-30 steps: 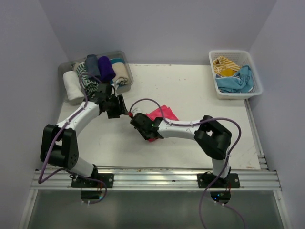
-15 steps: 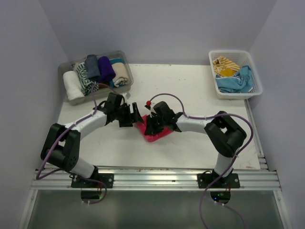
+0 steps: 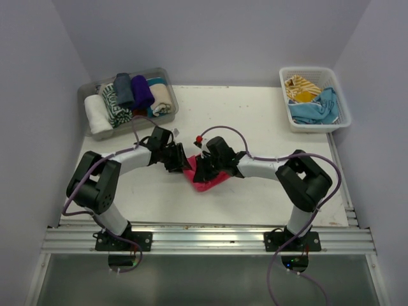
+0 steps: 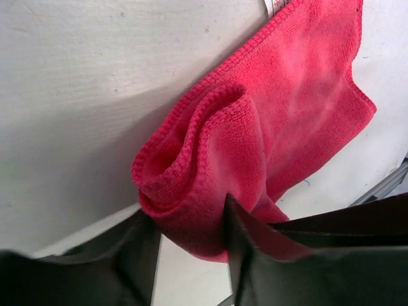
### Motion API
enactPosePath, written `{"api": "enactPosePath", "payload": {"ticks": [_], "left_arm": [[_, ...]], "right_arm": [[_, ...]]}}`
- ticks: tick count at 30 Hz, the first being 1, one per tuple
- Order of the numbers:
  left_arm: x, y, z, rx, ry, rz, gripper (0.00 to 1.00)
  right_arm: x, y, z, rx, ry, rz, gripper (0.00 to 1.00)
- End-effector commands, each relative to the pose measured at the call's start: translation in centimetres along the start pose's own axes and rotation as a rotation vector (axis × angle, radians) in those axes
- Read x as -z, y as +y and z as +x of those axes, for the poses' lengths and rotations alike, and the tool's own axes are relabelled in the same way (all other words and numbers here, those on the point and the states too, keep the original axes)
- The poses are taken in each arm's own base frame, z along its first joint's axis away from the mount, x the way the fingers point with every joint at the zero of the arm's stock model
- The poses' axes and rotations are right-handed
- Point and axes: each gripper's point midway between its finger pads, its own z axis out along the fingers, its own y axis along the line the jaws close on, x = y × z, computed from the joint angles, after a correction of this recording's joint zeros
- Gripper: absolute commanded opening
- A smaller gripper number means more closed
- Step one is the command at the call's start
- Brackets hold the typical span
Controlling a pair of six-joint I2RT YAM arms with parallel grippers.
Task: Roll the towels
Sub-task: Roll the towel
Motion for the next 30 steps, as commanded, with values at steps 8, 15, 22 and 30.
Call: {"api": "enactPosePath", "payload": {"ticks": [8, 15, 22, 30], "left_arm": [[-0.1, -0.8, -0.5, 0.065, 0.008, -0.070, 0.00], [0.8, -0.8, -0.6, 0.090, 0.010, -0.124, 0.00], [1.1, -1.1, -0.8, 0.110, 0.010, -0.128, 0.00], [1.2, -1.1, -0.6, 0.134, 0.009, -0.128, 0.00]], "right_arm": [[4.1, -0.9, -1.9, 0.148, -0.073, 0.228, 0.56], [5.9, 0.4, -2.2, 0.373, -0.120, 0.485, 0.66], [4.2, 2.3, -3.0, 0.530, -0.135, 0.587, 0.67], [1.2, 2.3, -2.4, 0.606, -0.117, 0.639, 0.56]]}}
